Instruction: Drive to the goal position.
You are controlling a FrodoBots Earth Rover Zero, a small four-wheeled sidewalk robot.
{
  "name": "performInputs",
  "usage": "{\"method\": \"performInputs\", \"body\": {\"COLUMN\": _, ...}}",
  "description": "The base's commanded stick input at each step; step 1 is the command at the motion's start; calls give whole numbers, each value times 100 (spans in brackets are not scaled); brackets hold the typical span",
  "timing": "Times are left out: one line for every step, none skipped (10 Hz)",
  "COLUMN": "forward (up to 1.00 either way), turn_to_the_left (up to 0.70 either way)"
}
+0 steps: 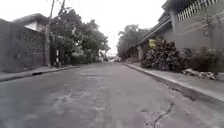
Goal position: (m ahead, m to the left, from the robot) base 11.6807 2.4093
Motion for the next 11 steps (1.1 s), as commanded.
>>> {"method": "performInputs", "body": {"forward": 100, "turn_to_the_left": -40}}
{"method": "performInputs", "body": {"forward": 100, "turn_to_the_left": -40}}
{"method": "performInputs", "body": {"forward": 100, "turn_to_the_left": -40}}
{"method": "performInputs", "body": {"forward": 100, "turn_to_the_left": -40}}
{"method": "performInputs", "body": {"forward": 100, "turn_to_the_left": -40}}
{"method": "performInputs", "body": {"forward": 100, "turn_to_the_left": -27}}
{"method": "performInputs", "body": {"forward": 100, "turn_to_the_left": -10}}
{"method": "performInputs", "body": {"forward": 100, "turn_to_the_left": 0}}
{"method": "performInputs", "body": {"forward": 100, "turn_to_the_left": 0}}
{"method": "performInputs", "body": {"forward": 100, "turn_to_the_left": 0}}
{"method": "performInputs", "body": {"forward": 100, "turn_to_the_left": 0}}
